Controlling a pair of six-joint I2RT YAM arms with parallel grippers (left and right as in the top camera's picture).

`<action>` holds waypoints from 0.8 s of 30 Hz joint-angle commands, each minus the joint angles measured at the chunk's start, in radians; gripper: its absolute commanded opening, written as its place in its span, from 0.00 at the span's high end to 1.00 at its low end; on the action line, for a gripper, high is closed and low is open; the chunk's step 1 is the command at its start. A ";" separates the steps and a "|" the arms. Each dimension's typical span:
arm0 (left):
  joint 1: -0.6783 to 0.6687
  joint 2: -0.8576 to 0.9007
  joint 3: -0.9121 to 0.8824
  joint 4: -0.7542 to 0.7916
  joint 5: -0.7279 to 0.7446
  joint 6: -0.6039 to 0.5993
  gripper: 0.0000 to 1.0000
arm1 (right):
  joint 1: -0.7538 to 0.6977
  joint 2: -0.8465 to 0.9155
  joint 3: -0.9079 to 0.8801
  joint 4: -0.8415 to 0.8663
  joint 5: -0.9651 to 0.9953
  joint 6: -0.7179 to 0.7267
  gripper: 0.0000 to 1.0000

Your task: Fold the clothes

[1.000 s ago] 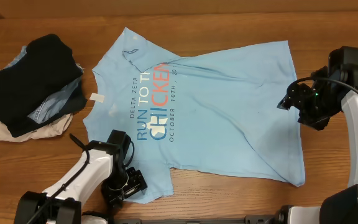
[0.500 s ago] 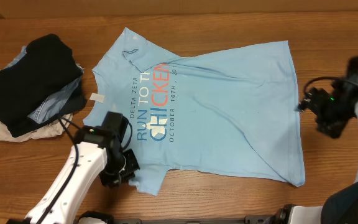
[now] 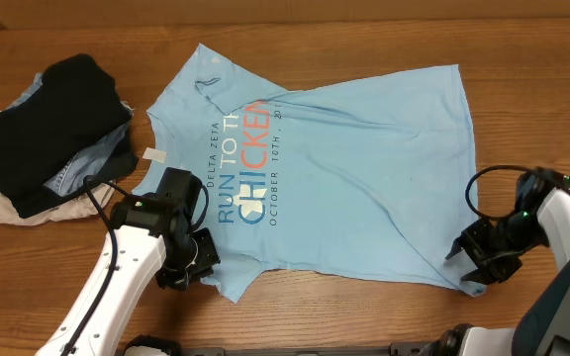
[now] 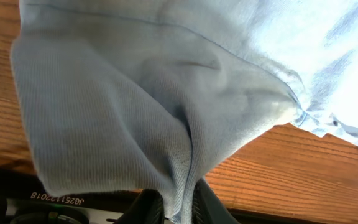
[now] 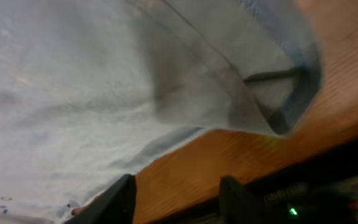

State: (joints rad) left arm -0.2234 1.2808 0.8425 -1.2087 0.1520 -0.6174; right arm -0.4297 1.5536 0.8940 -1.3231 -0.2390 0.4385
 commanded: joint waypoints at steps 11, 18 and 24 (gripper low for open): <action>-0.006 -0.008 0.015 -0.006 -0.014 0.020 0.80 | 0.004 -0.005 -0.172 0.124 -0.077 0.097 0.52; -0.006 -0.008 0.015 -0.007 -0.014 0.020 0.80 | 0.004 -0.005 -0.242 0.280 -0.039 0.121 0.53; -0.006 -0.008 0.015 -0.012 -0.013 0.020 0.80 | 0.004 -0.005 -0.262 0.367 0.043 0.120 0.65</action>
State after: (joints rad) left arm -0.2234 1.2808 0.8429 -1.2163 0.1516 -0.6174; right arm -0.4297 1.5463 0.6571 -1.0241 -0.2825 0.5598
